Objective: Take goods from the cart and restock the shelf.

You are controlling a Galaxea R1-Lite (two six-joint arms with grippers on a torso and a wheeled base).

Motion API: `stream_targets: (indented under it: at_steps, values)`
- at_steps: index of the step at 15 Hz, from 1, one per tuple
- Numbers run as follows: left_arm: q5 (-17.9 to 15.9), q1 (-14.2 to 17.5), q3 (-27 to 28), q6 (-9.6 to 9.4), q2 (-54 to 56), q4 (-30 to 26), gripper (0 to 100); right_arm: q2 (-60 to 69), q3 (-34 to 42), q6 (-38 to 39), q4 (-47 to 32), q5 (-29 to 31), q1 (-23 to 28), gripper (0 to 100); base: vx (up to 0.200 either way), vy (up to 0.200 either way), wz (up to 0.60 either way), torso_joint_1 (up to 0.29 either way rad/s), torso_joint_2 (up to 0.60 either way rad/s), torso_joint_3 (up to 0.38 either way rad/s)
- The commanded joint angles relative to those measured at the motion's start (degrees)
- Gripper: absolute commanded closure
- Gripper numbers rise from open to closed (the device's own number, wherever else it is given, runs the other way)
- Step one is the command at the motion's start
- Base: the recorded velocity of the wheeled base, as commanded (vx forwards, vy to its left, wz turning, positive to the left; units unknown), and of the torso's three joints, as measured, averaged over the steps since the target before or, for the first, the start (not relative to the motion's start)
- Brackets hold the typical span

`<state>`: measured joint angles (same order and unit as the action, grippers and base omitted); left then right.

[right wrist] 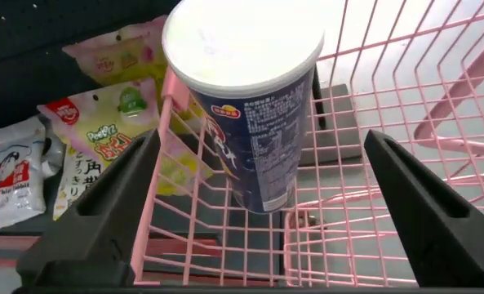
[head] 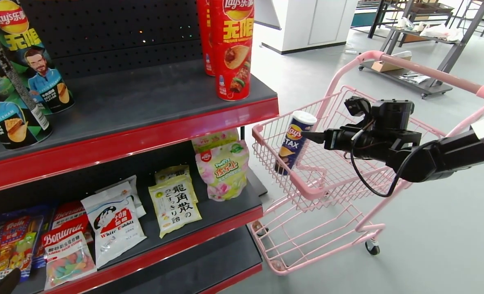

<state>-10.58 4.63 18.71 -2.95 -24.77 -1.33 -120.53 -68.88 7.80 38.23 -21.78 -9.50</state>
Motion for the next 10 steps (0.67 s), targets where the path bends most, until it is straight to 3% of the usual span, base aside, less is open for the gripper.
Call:
stream_targets:
  at_steps: [1,6,8,10]
  values:
    - [0.12,0.03,0.01,-0.04,-0.01,0.01,0,-2.87,-2.23,0.37,0.00,-0.54,-0.44,0,0.000,0.000,0.00,0.000,0.00,0.000]
    - [0.21,0.03,0.01,-0.39,-0.19,0.01,0,-6.39,-6.09,0.72,0.00,-0.72,-1.49,0,0.000,0.000,0.00,0.000,0.00,0.000]
    - [0.21,0.03,-0.17,-1.71,-0.10,-0.08,0,-7.88,-8.38,0.72,0.00,-0.72,-1.67,0,0.000,0.000,0.00,0.000,0.00,0.000]
    - [0.21,0.03,-0.43,-1.88,-0.10,-0.08,0,-9.81,-11.10,0.72,0.00,-1.15,-1.84,0,0.000,0.000,0.00,0.000,0.00,0.000]
